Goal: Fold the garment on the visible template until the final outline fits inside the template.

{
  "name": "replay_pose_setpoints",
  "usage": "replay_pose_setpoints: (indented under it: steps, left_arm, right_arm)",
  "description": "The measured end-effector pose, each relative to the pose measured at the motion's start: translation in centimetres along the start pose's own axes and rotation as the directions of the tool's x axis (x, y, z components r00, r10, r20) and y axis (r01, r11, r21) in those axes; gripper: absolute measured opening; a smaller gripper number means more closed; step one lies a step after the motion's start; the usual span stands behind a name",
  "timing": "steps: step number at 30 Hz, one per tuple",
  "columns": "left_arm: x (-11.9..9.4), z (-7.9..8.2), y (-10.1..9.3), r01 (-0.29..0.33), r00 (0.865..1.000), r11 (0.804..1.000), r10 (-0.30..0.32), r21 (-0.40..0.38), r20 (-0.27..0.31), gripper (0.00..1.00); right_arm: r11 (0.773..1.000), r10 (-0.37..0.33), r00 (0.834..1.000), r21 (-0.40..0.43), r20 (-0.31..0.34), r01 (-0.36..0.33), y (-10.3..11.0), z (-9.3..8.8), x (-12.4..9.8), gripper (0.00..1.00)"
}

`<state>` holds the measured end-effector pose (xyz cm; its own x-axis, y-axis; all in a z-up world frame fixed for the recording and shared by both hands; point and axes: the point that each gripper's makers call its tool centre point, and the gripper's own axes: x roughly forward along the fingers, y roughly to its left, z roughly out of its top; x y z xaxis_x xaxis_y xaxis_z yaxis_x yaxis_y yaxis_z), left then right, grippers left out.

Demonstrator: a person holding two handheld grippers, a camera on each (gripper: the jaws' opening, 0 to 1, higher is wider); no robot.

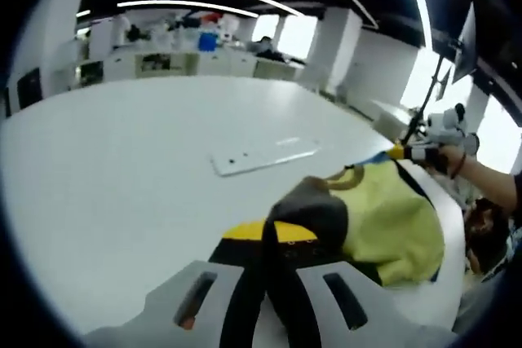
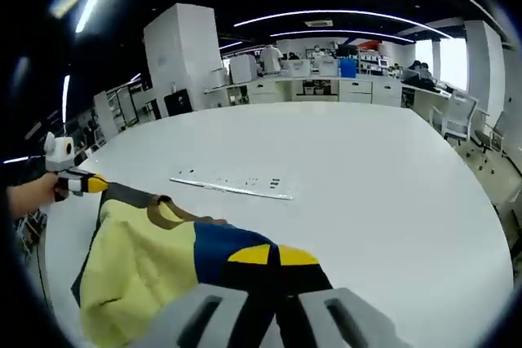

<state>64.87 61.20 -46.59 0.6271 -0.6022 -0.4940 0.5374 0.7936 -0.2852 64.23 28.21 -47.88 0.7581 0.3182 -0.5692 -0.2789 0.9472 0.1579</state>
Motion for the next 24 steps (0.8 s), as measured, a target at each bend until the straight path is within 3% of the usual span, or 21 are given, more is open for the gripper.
replay_pose_setpoints:
  steps: [11,20,24]
  left_arm:
    - [2.4,-3.1,2.3,-0.063,0.991,0.997,0.069,0.049,-0.119,0.00]
    - [2.8,-3.6,2.9,-0.110,0.983,0.991,0.119,0.071,-0.137,0.00]
    - [2.4,-3.1,3.2,-0.149,0.982,0.986,0.156,0.069,-0.108,0.15]
  right_arm:
    - [0.999,-0.026,0.999,0.046,-0.042,0.028,-0.8,-1.9,2.9,0.00]
    - [0.997,-0.043,0.997,0.056,-0.060,0.047,-0.9,-2.4,3.7,0.00]
    - [0.995,-0.074,0.997,0.067,-0.023,0.076,-0.8,-1.3,3.1,0.02]
